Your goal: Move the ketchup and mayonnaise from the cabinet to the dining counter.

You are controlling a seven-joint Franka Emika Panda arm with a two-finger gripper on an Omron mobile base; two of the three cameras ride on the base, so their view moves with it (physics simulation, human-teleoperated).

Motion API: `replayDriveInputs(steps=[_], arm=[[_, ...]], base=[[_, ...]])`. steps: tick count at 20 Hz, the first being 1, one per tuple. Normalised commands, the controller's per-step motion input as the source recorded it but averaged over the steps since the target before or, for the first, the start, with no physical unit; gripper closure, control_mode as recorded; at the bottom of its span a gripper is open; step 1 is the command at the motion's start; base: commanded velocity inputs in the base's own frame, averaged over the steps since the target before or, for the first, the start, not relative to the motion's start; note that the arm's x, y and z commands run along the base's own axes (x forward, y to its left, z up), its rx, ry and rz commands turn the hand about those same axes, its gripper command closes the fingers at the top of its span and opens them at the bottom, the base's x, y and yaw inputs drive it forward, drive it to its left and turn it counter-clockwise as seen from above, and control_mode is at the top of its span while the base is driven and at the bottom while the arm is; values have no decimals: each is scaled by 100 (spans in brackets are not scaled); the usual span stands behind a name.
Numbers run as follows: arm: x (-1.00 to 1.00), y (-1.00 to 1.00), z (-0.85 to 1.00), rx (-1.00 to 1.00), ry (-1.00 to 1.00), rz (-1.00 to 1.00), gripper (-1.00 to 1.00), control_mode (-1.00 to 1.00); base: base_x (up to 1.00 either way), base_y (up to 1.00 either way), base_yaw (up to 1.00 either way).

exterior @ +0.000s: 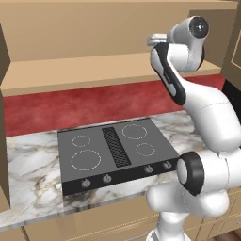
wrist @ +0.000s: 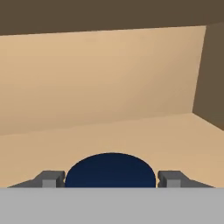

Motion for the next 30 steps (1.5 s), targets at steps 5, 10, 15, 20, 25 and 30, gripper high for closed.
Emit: replayDriveInputs(steps=[5,10,15,20,25,30], arm=[[-82,23,-1,-1,-14,-10,100,-100],[-73,21,0,0,0,-20,100,-100],[-75,30,0,0,0,-22,100,-100],[-76,35,0,0,0,-21,100,-100],[-74,31,0,0,0,-20,100,-100],[-76,27,0,0,0,-17,100,-100]], base=[[0,0,0],[0,0,0],[0,0,0],[0,0,0],[0,0,0],[0,0,0]])
